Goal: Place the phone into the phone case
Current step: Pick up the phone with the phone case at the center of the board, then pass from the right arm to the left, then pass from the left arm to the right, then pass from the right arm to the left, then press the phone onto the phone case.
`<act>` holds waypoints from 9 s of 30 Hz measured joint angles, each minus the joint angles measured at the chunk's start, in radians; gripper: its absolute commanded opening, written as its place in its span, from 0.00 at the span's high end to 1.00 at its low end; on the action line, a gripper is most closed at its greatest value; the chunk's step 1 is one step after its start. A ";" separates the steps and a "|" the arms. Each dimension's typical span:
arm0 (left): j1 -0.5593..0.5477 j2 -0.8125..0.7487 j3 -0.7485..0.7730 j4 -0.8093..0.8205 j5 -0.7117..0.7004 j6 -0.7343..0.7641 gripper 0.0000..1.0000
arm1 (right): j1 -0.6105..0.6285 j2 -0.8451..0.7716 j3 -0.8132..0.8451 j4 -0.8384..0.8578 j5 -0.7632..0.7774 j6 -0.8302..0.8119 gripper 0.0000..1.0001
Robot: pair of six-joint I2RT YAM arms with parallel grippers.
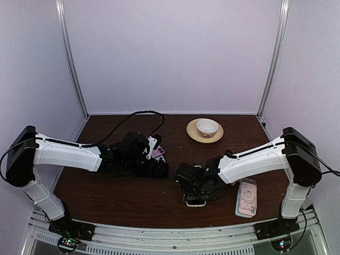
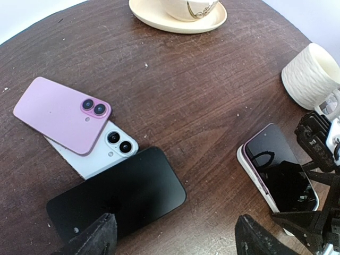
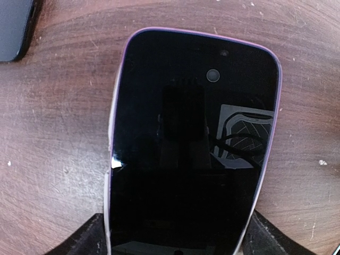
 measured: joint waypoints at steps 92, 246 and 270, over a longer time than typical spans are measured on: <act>0.016 0.035 -0.110 0.286 0.360 -0.307 0.02 | 0.021 -0.244 -0.078 0.120 0.046 -0.203 0.73; -0.181 -0.372 -0.170 0.492 0.632 0.140 1.00 | 0.058 -0.829 -0.299 0.557 -0.432 -0.835 1.00; -0.179 -0.413 -0.098 0.428 0.620 0.127 1.00 | 0.047 -0.842 -0.389 0.618 -0.451 -0.790 0.64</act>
